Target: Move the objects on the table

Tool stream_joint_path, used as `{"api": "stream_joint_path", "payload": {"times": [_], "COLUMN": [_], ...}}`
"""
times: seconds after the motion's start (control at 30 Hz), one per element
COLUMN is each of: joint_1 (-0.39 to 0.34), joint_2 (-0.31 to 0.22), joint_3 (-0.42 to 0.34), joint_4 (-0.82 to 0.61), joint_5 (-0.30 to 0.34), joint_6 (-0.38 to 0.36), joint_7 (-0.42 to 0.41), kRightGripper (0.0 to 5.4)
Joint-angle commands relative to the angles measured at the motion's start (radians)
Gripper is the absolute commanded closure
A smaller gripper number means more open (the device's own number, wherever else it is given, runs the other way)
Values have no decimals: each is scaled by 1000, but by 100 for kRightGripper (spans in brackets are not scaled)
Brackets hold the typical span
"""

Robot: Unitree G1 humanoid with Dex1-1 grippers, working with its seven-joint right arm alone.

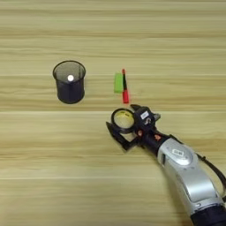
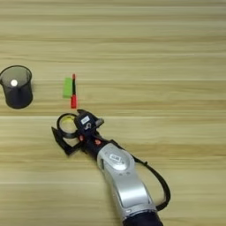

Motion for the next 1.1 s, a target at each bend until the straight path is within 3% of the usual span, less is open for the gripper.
{"api": "stream_joint_path", "payload": {"times": [0.03, 0.47, 0.87, 1.1], "joint_1": [-43, -41, -39, -39], "joint_2": [-7, -8, -13, -13], "joint_3": [-10, -7, 2, 1], "joint_4": [-38, -32, -27, -30], "joint_5": [3, 3, -1, 0], "joint_6": [-18, -19, -20, -21], "joint_7": [-11, -6, 2, 3], "kRightGripper": [4, 4, 127, 139]}}
